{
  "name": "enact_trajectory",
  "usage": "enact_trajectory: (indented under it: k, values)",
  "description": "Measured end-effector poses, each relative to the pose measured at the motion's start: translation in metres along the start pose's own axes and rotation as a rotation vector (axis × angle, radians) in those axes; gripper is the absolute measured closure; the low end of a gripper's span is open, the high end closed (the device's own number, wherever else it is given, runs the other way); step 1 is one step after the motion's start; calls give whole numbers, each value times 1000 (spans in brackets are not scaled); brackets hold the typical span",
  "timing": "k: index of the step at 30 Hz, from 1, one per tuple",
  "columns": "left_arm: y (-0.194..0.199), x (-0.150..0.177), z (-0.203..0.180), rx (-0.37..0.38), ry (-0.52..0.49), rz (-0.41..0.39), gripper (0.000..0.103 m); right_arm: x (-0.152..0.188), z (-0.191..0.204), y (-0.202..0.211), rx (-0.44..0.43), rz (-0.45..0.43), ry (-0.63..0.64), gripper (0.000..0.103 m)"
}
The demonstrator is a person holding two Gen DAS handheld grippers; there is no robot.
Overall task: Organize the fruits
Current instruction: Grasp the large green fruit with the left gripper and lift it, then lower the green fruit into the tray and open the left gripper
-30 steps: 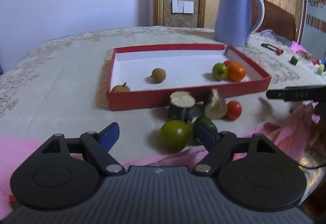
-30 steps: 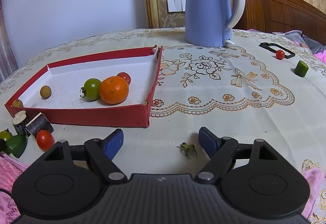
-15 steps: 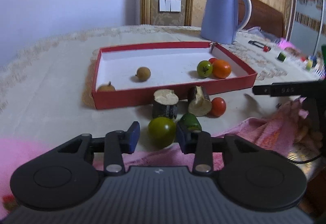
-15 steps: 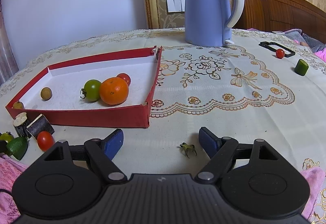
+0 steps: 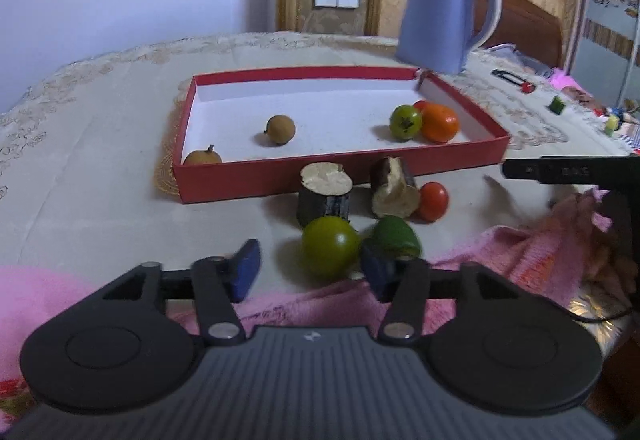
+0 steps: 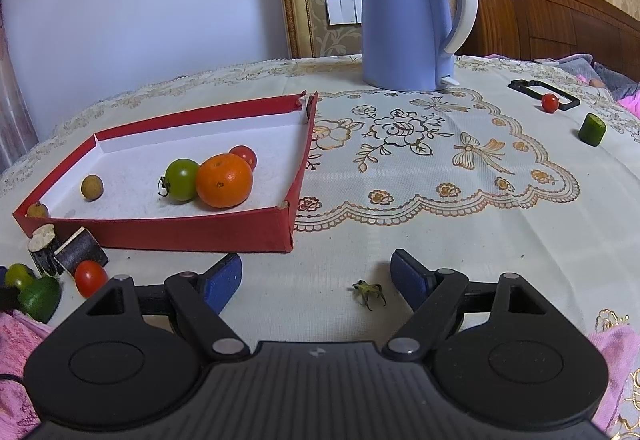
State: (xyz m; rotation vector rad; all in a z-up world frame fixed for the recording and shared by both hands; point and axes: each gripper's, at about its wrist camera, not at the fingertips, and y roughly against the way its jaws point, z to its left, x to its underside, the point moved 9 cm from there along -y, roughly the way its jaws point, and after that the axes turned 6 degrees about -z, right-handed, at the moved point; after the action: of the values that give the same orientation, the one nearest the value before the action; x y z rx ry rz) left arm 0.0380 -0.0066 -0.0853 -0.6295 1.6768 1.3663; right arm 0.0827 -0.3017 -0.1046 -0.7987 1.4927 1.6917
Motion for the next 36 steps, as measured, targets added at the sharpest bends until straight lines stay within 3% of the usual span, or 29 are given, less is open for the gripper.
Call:
enact_trajectory:
  k: [5,6,8,15,21,28,36]
  values:
    - [-7,-2,-4,-3,-3,-1,50,0,0,0,0,0,0,21]
    - [-6,-1,-5,-5,-10,0,54,0,0,0,0,0,-2,21]
    - [-5,1,-6,-21,-36,3,72,0,0,0,0,0,-1,21]
    - [5,-1,-2,-11,-9,-32,73,0,0,0,-4,-2,-8,21]
    - [13,-30,5,-32,9,-114,73,0,0,0,-7,-3,-12,21]
    - [-25,-66,28,-100,60,-159,72,-1,-1,1,-9,-4,-15,21]
    - [-78,-79,58,-185,94,-121,72,-1,-1,1,-9,-4,-15,21]
